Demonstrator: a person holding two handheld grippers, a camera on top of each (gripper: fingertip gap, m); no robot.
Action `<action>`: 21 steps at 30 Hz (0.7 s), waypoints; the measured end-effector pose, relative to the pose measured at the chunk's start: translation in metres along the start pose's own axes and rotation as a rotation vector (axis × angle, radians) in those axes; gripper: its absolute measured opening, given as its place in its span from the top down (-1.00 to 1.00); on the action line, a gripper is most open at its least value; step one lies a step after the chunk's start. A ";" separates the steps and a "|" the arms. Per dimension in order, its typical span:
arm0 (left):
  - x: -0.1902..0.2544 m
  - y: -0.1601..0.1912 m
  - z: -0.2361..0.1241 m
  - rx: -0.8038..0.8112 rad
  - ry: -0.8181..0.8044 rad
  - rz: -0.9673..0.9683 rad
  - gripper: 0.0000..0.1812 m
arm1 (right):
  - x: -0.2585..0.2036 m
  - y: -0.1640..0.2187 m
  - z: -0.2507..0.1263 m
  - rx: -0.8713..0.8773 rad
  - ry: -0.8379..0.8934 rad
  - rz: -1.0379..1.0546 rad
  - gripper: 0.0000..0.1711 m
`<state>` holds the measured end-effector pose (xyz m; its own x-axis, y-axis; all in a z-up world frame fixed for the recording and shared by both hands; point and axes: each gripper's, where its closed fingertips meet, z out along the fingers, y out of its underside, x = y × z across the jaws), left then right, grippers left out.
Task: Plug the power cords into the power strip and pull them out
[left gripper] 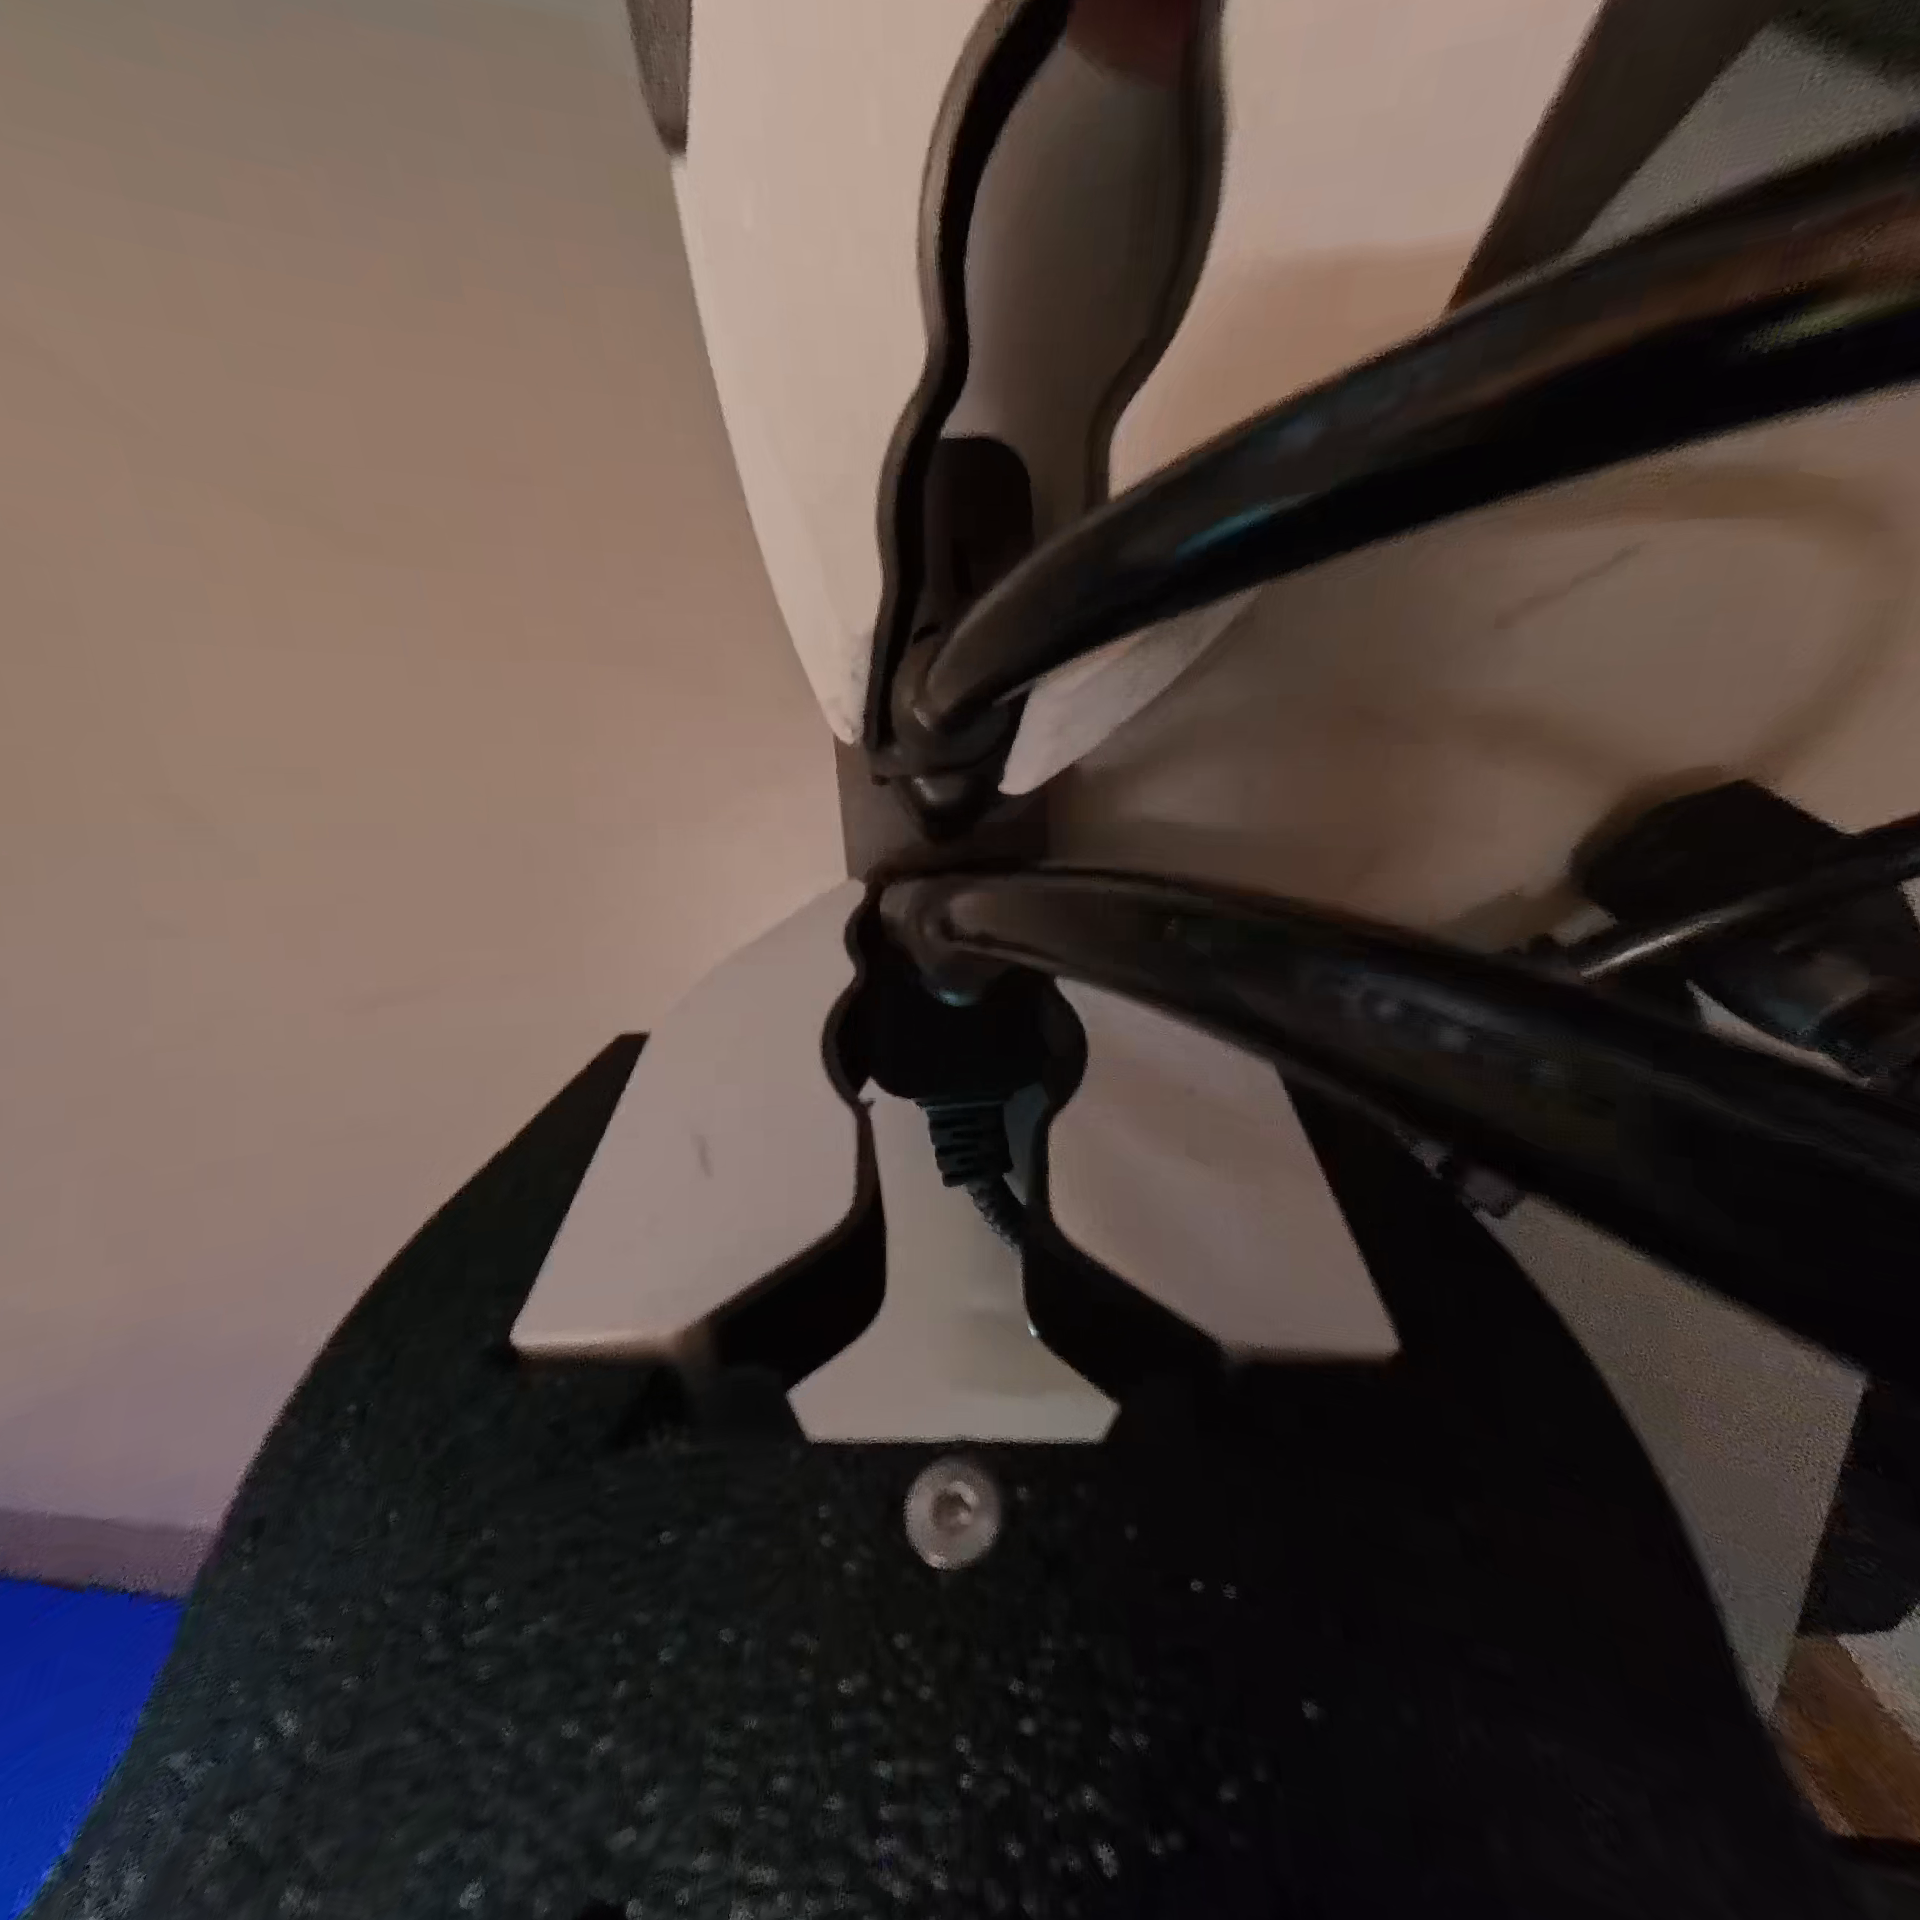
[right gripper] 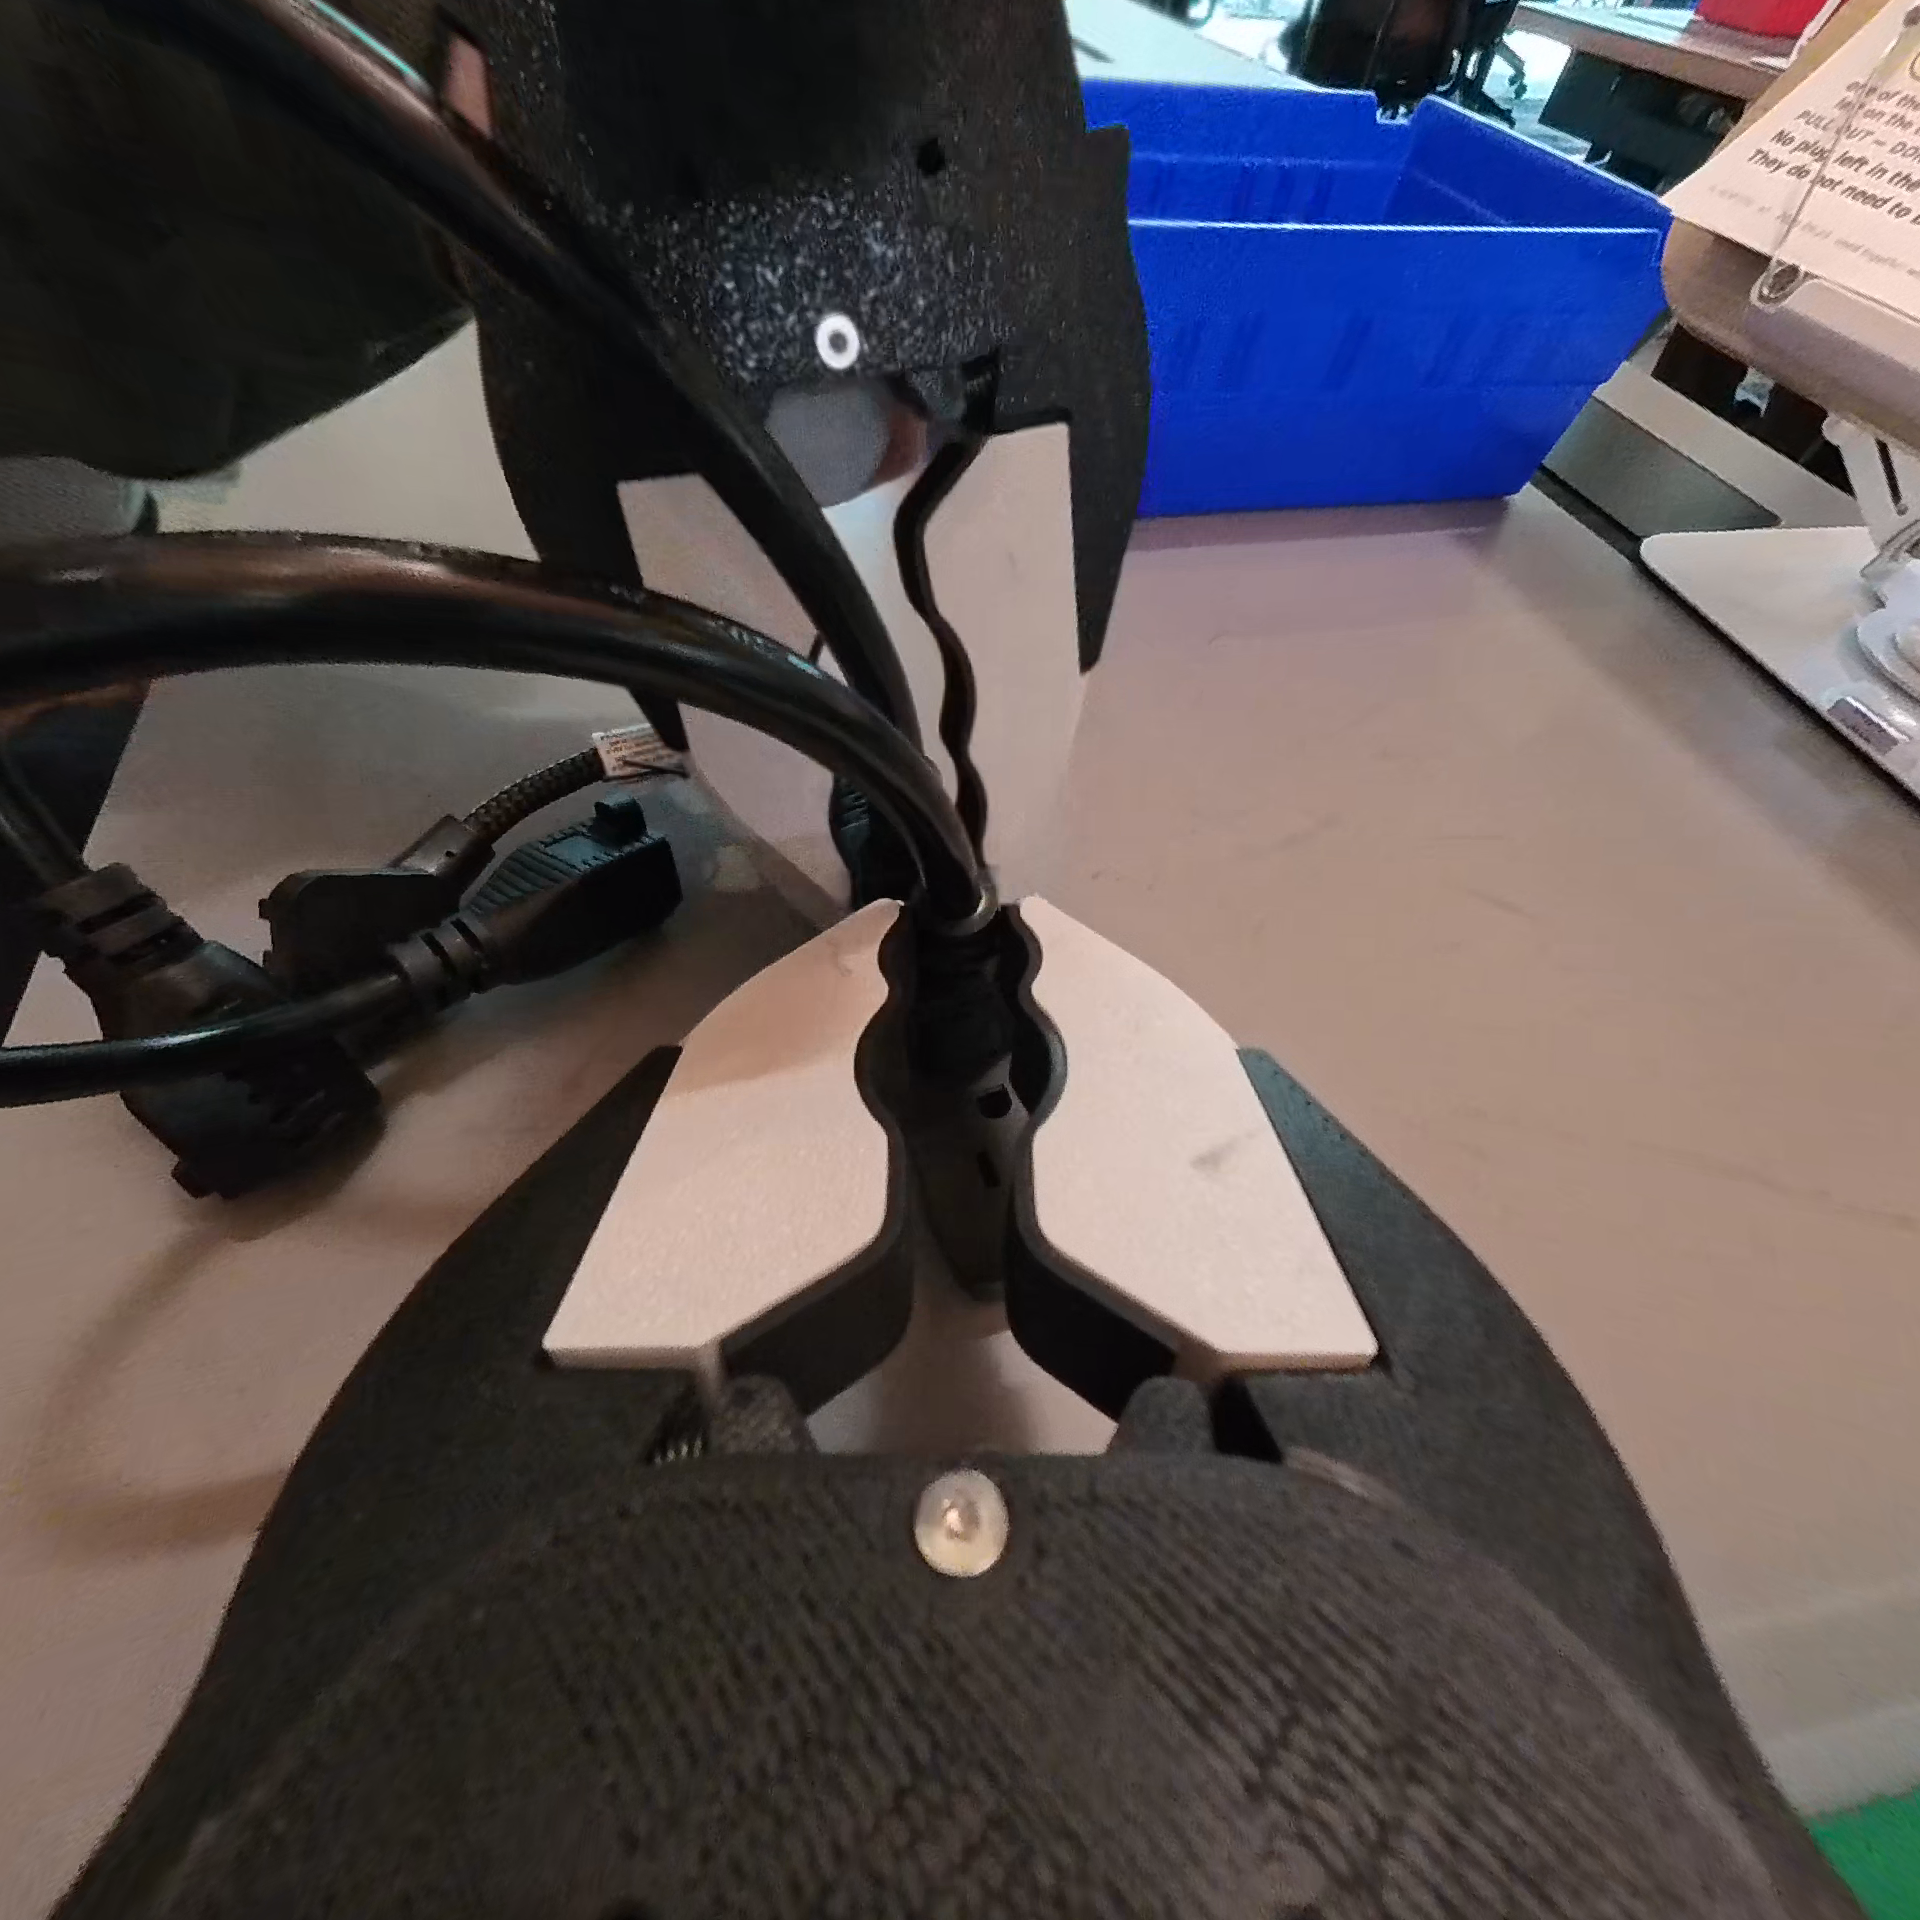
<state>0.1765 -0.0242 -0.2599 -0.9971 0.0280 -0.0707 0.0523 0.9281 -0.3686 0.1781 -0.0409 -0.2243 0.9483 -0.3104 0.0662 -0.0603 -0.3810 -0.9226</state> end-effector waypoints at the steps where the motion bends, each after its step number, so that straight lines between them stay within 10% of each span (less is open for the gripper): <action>1: -0.001 0.000 -0.001 -0.005 -0.011 -0.004 0.72 | 0.000 0.000 0.001 0.004 -0.001 0.006 0.82; 21: 0.002 0.003 0.008 -0.221 0.051 0.022 0.72 | -0.008 -0.002 -0.001 -0.063 -0.020 -0.063 0.84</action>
<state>0.1747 -0.0238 -0.2685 -0.9977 0.0623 -0.0276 0.0658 0.9857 -0.1553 0.1703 -0.0387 -0.2225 0.9569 -0.2665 0.1155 -0.0187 -0.4533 -0.8911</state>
